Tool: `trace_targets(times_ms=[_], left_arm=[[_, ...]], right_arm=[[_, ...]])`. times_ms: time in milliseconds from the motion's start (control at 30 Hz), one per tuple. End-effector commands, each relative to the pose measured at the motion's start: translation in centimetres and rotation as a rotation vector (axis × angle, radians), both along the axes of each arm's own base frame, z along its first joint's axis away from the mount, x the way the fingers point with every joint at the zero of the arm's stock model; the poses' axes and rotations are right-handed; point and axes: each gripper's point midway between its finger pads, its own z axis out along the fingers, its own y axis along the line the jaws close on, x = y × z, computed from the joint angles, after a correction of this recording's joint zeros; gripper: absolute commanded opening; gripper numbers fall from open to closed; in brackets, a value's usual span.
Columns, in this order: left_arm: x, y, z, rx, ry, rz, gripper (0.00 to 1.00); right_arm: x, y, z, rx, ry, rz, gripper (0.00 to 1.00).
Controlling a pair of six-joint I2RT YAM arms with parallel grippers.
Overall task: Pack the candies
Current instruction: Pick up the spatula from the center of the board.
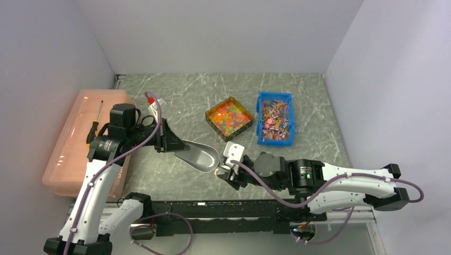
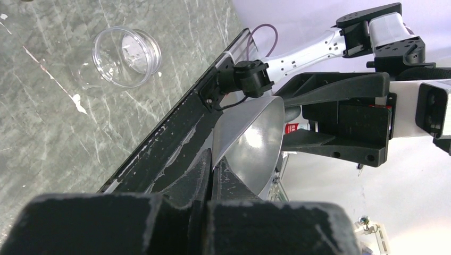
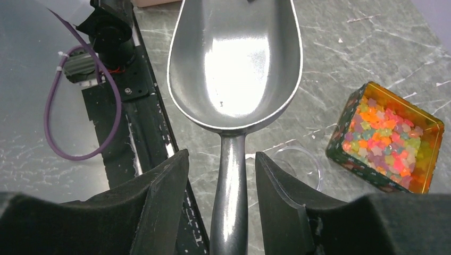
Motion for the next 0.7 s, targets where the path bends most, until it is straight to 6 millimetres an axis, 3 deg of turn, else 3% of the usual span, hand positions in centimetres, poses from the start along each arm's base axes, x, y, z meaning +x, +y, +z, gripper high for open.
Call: trace_targets(times_ms=[0,667], left_arm=[[-0.1,-0.1,1.7,-0.036,-0.06,-0.007,0.0],[-0.9,-0.2,1.5,-0.048,-0.053,-0.044,0.0]], right_arm=[[0.5,0.6,1.4,0.047,-0.004,-0.042,0.51],[1.7,1.9,1.4,0.034,-0.093,-0.064,0.33]])
